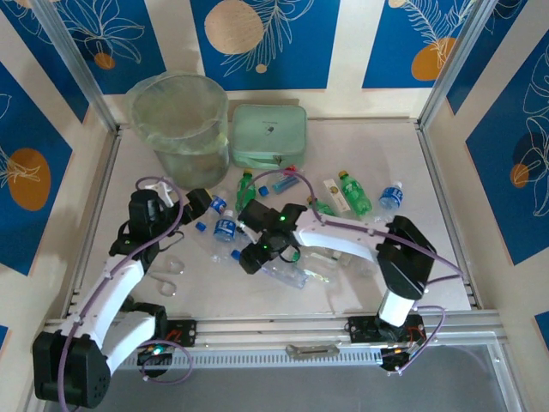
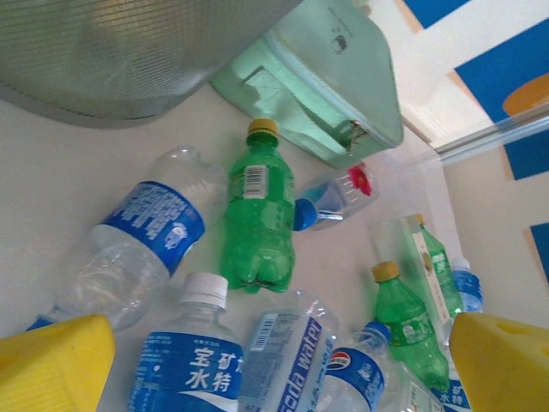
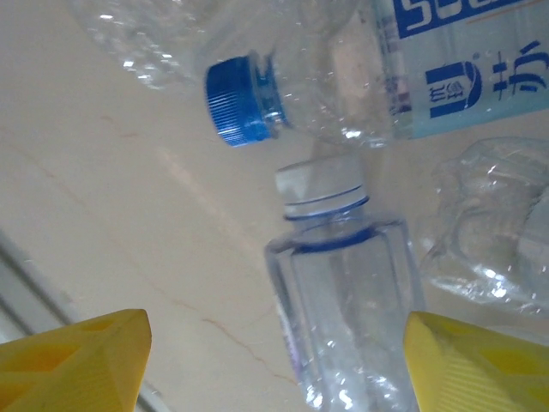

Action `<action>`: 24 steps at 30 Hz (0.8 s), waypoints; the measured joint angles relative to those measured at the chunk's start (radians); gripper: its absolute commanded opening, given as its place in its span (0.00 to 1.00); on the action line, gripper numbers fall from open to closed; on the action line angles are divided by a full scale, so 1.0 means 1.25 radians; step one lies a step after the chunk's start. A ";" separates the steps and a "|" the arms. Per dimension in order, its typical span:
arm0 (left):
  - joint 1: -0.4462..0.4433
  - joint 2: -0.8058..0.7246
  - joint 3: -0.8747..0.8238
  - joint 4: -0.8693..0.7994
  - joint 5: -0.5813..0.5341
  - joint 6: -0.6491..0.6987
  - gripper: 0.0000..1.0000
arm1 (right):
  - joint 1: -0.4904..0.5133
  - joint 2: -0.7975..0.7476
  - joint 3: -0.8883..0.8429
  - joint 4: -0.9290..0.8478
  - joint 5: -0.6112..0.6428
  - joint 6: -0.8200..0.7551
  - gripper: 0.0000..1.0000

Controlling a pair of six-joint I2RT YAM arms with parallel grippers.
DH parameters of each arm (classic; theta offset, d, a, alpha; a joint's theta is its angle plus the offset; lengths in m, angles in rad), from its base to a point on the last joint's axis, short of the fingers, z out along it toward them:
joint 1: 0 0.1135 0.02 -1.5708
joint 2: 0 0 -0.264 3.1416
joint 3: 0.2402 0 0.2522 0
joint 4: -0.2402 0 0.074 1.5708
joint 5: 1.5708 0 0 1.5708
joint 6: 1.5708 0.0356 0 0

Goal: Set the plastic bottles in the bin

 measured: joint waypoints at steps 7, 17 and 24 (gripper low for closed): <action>0.000 0.039 0.000 -0.033 -0.024 -0.003 1.00 | 0.015 0.094 0.054 -0.070 0.090 -0.050 0.79; 0.000 0.059 0.000 -0.017 -0.023 -0.021 1.00 | 0.038 0.133 0.060 -0.085 0.149 -0.074 0.78; 0.000 0.061 0.000 -0.012 -0.023 -0.025 1.00 | 0.046 0.161 0.065 -0.082 0.173 -0.089 0.77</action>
